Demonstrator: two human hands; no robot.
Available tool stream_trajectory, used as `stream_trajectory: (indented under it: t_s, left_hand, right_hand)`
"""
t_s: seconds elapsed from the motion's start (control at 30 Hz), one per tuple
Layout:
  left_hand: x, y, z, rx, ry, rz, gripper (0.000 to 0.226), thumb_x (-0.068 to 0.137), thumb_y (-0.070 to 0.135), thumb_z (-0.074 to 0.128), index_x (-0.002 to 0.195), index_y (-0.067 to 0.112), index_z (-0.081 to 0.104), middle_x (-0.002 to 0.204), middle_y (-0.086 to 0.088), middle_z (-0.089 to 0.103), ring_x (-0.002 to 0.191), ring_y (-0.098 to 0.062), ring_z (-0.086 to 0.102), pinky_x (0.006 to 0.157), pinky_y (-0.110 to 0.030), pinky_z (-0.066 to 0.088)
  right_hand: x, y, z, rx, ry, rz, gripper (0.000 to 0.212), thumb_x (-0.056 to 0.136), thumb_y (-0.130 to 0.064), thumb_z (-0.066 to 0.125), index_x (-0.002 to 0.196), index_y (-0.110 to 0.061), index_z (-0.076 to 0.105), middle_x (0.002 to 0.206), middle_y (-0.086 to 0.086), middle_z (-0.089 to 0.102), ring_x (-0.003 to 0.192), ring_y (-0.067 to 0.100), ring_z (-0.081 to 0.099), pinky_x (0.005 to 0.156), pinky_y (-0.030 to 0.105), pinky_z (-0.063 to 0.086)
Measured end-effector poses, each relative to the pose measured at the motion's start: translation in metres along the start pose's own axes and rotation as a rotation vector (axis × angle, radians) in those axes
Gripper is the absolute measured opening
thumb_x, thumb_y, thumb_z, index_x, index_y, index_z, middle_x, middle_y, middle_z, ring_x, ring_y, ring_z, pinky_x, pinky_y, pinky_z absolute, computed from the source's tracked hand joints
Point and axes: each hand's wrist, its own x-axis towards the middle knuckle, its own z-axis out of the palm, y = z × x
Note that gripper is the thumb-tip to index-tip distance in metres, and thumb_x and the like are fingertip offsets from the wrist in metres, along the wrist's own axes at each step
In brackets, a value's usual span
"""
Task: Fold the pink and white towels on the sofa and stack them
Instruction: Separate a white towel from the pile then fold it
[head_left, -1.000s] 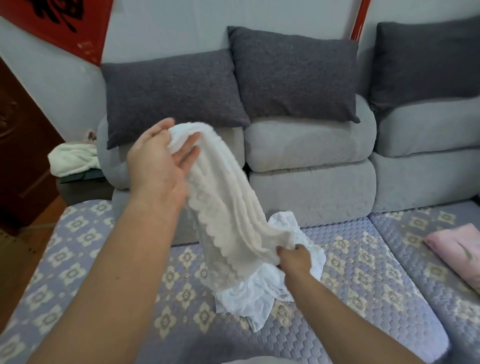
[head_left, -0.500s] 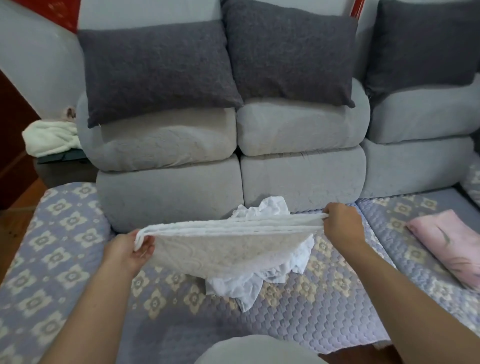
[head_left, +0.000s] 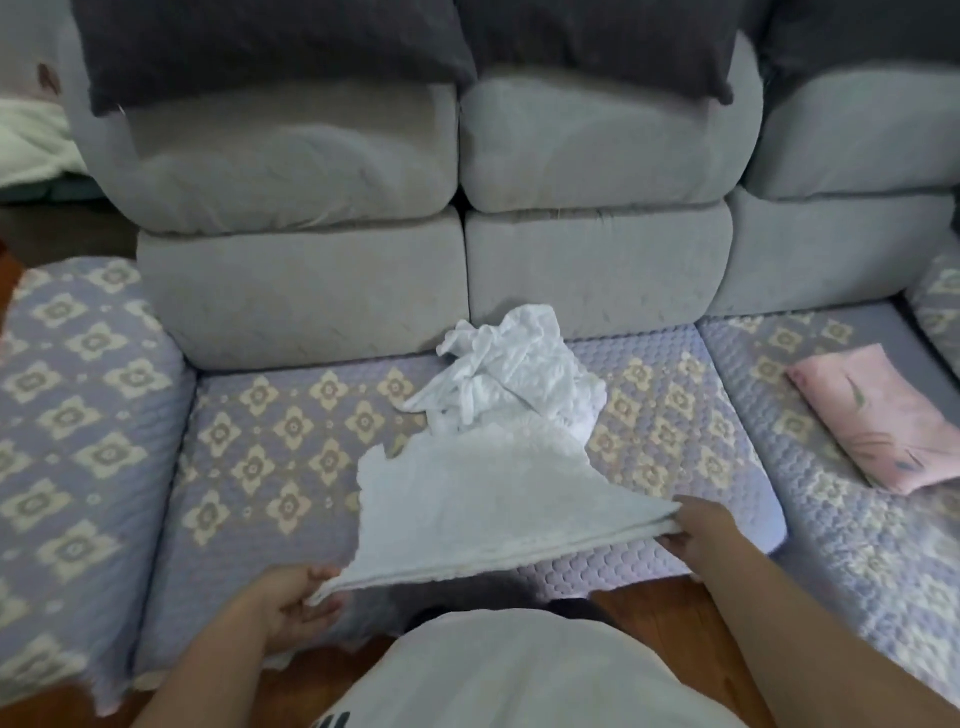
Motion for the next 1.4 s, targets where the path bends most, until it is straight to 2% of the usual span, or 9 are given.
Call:
stream_trajectory:
  t_s: [0.1, 0.2, 0.37, 0.53, 0.67, 0.93, 1.13, 1.27, 1.4]
  left_hand:
    - [-0.003, -0.003, 0.012, -0.414, -0.112, 0.064, 0.026, 0.102, -0.007, 0.035, 0.09, 0.003, 0.056, 0.099, -0.019, 0.054, 0.073, -0.027, 0.051, 0.042, -0.032, 0.056]
    - [-0.046, 0.039, 0.045, -0.727, -0.261, 0.311, 0.034, 0.094, -0.014, 0.032, 0.092, 0.011, 0.055, 0.094, -0.014, 0.054, 0.071, -0.02, 0.052, 0.049, -0.023, 0.055]
    - [-0.161, 0.129, 0.111, -0.691, -0.275, 0.742, 0.037, 0.095, -0.005, 0.033, 0.085, 0.02, 0.059, 0.062, -0.002, 0.06, 0.05, -0.012, 0.054, 0.065, -0.026, 0.051]
    - [-0.231, 0.165, 0.179, -0.608, -0.281, 0.761, 0.038, 0.099, -0.002, 0.026, 0.082, 0.02, 0.052, 0.057, -0.002, 0.058, 0.045, -0.01, 0.05, 0.052, -0.019, 0.049]
    - [-0.28, 0.161, 0.241, -0.612, -0.258, 0.975, 0.04, 0.095, -0.004, 0.028, 0.087, 0.023, 0.057, 0.076, -0.007, 0.057, 0.055, -0.013, 0.053, 0.067, -0.029, 0.05]
    - [-0.309, 0.127, 0.339, -0.149, -0.218, 0.965, 0.035, 0.098, -0.017, 0.03, 0.097, 0.009, 0.054, 0.096, -0.02, 0.061, 0.08, -0.027, 0.066, 0.093, -0.043, 0.05]
    - [-0.302, 0.107, 0.368, 0.275, -0.129, 0.782, 0.037, 0.102, -0.015, 0.024, 0.105, 0.0, 0.058, 0.102, -0.021, 0.065, 0.071, -0.021, 0.074, 0.052, -0.03, 0.06]
    - [-0.28, 0.083, 0.385, 0.347, -0.086, 0.717, 0.038, 0.1, -0.018, 0.02, 0.101, -0.004, 0.055, 0.097, -0.024, 0.063, 0.054, -0.023, 0.073, 0.046, -0.034, 0.06]
    - [-0.233, 0.048, 0.404, 0.367, -0.034, 0.609, 0.039, 0.099, -0.015, 0.019, 0.098, -0.005, 0.056, 0.09, -0.023, 0.064, 0.048, -0.023, 0.07, 0.043, -0.034, 0.058]
  right_hand:
    - [-0.005, 0.005, -0.011, -0.212, 0.156, -0.229, 0.035, 0.099, 0.004, 0.047, 0.124, -0.011, 0.067, 0.118, 0.023, 0.061, 0.08, 0.034, 0.062, 0.059, 0.04, 0.056]
    - [-0.03, -0.036, -0.019, -0.45, 0.278, -0.662, 0.046, 0.085, 0.01, 0.051, 0.113, -0.021, 0.07, 0.096, 0.017, 0.069, 0.07, 0.029, 0.064, 0.054, 0.032, 0.05]
    - [-0.102, -0.155, -0.055, -0.044, 0.363, -1.04, 0.024, 0.09, -0.011, 0.047, 0.098, -0.02, 0.066, 0.086, 0.006, 0.066, 0.073, 0.025, 0.061, 0.064, 0.033, 0.049]
    - [-0.101, -0.234, -0.115, -0.077, 0.047, -0.881, 0.028, 0.096, -0.003, 0.042, 0.11, -0.003, 0.065, 0.07, 0.02, 0.061, 0.028, 0.011, 0.052, 0.032, 0.017, 0.041]
    - [-0.103, -0.263, -0.191, 0.096, 0.117, -1.033, 0.04, 0.088, -0.002, 0.032, 0.11, -0.018, 0.062, 0.074, 0.017, 0.063, 0.038, 0.016, 0.054, 0.037, 0.02, 0.042]
    - [-0.055, -0.284, -0.293, 0.133, -0.149, -0.742, 0.034, 0.102, -0.008, 0.027, 0.11, -0.016, 0.06, 0.047, 0.008, 0.064, 0.034, 0.012, 0.06, 0.036, 0.019, 0.048]
    - [-0.014, -0.282, -0.352, 0.126, -0.157, -0.72, 0.037, 0.1, 0.001, 0.029, 0.096, -0.013, 0.063, 0.062, 0.014, 0.068, 0.041, 0.014, 0.064, 0.041, 0.022, 0.053]
    - [0.03, -0.248, -0.377, 0.024, -0.222, -0.612, 0.044, 0.098, 0.011, 0.027, 0.099, -0.013, 0.064, 0.069, 0.011, 0.068, 0.046, 0.014, 0.066, 0.042, 0.021, 0.053]
    - [0.078, -0.203, -0.38, -0.052, -0.123, -0.549, 0.032, 0.101, -0.001, 0.032, 0.109, -0.007, 0.063, 0.076, 0.017, 0.07, 0.056, 0.024, 0.067, 0.045, 0.025, 0.055]
